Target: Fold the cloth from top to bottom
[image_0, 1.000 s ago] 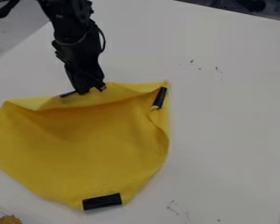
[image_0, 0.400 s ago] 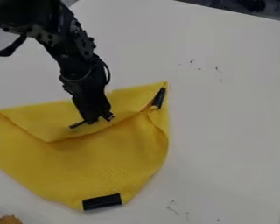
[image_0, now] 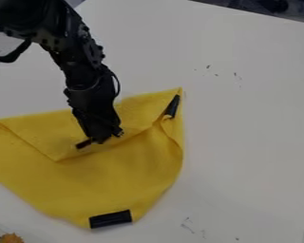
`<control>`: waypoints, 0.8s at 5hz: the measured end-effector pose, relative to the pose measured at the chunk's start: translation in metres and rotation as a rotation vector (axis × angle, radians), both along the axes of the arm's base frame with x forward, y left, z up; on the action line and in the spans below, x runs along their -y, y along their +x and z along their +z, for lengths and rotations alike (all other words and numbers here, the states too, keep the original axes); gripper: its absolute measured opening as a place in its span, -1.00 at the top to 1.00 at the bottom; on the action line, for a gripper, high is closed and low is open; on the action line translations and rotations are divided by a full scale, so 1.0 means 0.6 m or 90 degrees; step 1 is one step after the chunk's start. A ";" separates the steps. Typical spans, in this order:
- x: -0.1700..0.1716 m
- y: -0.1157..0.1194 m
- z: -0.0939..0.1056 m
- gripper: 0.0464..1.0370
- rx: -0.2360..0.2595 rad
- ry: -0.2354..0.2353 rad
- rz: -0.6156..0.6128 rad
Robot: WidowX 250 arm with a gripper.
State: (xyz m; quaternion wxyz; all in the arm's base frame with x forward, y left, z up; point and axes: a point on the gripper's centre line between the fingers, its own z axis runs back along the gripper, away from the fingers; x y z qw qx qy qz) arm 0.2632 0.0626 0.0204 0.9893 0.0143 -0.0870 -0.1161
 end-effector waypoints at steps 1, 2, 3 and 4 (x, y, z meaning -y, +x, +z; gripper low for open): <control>0.024 -0.020 0.012 -0.47 -0.027 -0.036 0.021; 0.048 -0.035 0.018 -0.92 -0.050 -0.071 0.037; 0.057 -0.035 0.034 -0.93 -0.042 -0.052 0.036; 0.049 -0.030 0.035 -0.93 -0.029 -0.002 0.028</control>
